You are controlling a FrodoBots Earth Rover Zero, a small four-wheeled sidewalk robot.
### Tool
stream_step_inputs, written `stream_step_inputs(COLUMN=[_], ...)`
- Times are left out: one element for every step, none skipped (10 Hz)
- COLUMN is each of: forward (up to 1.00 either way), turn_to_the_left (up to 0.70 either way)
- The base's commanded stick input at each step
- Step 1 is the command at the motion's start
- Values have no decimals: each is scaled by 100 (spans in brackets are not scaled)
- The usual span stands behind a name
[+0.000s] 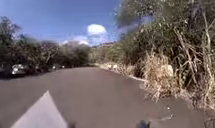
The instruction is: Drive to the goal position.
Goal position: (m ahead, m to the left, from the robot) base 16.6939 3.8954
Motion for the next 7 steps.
stream_step_inputs(forward=[50,50,50,50,50,50,50], turn_to_the_left=[0,0,0,0,0,0,0])
